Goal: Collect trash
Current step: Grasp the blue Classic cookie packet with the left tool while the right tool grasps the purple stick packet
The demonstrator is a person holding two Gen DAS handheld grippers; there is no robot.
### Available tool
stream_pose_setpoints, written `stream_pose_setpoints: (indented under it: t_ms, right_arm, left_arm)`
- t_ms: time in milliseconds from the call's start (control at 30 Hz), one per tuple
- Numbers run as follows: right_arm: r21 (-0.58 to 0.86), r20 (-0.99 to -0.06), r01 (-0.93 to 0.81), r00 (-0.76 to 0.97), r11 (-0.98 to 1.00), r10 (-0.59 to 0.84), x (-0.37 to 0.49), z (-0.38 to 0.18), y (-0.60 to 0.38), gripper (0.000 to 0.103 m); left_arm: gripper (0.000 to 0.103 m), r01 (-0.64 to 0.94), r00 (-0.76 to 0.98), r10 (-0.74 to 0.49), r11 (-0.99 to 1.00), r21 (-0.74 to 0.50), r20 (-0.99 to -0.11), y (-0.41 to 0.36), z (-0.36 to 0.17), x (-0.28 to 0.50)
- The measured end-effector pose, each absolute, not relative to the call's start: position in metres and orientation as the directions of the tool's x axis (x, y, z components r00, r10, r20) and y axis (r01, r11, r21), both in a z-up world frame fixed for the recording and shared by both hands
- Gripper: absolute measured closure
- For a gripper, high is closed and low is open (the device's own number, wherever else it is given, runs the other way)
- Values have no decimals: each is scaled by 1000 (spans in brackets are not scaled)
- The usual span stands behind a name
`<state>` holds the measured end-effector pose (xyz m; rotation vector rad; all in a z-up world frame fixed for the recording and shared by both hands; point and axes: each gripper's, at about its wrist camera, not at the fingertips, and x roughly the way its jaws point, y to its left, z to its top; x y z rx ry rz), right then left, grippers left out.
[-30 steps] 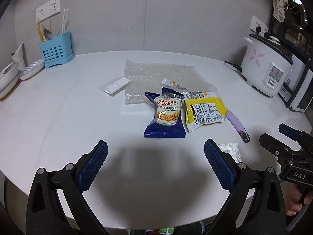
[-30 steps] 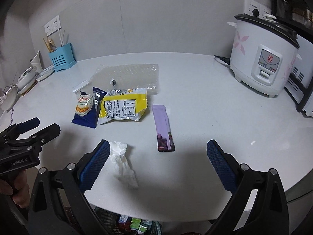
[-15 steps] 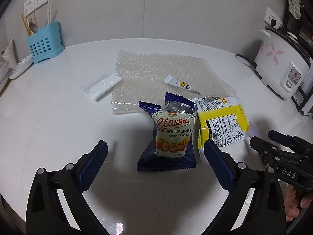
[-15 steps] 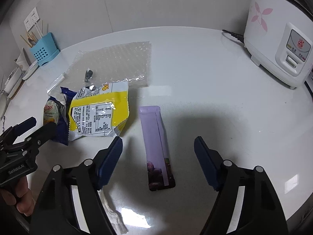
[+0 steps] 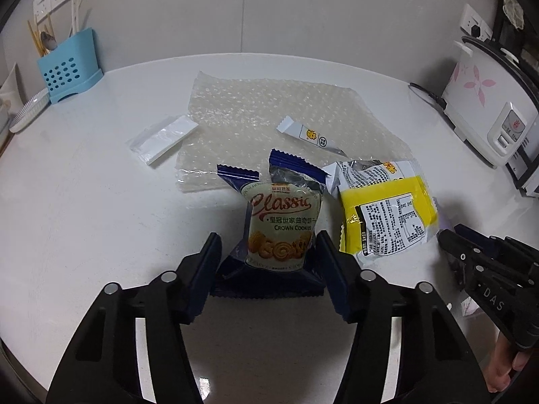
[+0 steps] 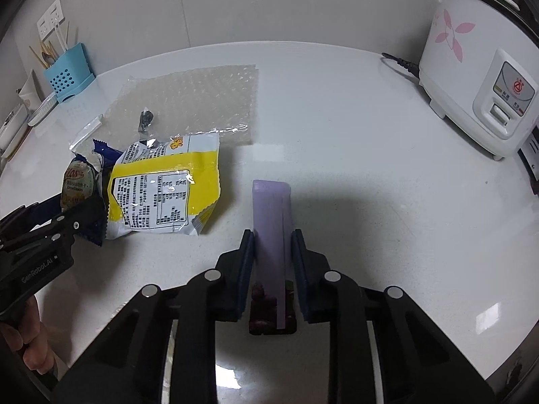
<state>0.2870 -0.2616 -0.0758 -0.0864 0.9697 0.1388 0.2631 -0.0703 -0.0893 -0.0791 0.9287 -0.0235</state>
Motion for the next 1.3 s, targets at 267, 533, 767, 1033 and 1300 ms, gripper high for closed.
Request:
stream_pose_setpoints:
  t_ms: [267, 533, 767, 1033, 1300]
  right_arm:
    - [-4, -822, -149, 563, 989, 81, 285, -74, -262, 85]
    - [4, -815, -142, 574, 990, 86, 279, -67, -266, 85]
    - [5, -805, -141, 587, 990, 88, 269, -59, -268, 85]
    - [0, -797, -148, 597, 989, 90, 258, -53, -266, 85]
    - [3, -791, -149, 604, 989, 93, 249, -49, -268, 85]
  left_arm:
    - [60, -4, 614, -66, 996, -87, -787, -69, -88, 258]
    - [65, -1, 629, -67, 996, -86, -775, -68, -80, 246]
    - [69, 1, 633, -68, 996, -87, -771, -65, -75, 237]
    - [70, -7, 638, -65, 996, -90, -767, -62, -70, 231]
    - [71, -9, 643, -67, 995, -95, -763, -58, -66, 223]
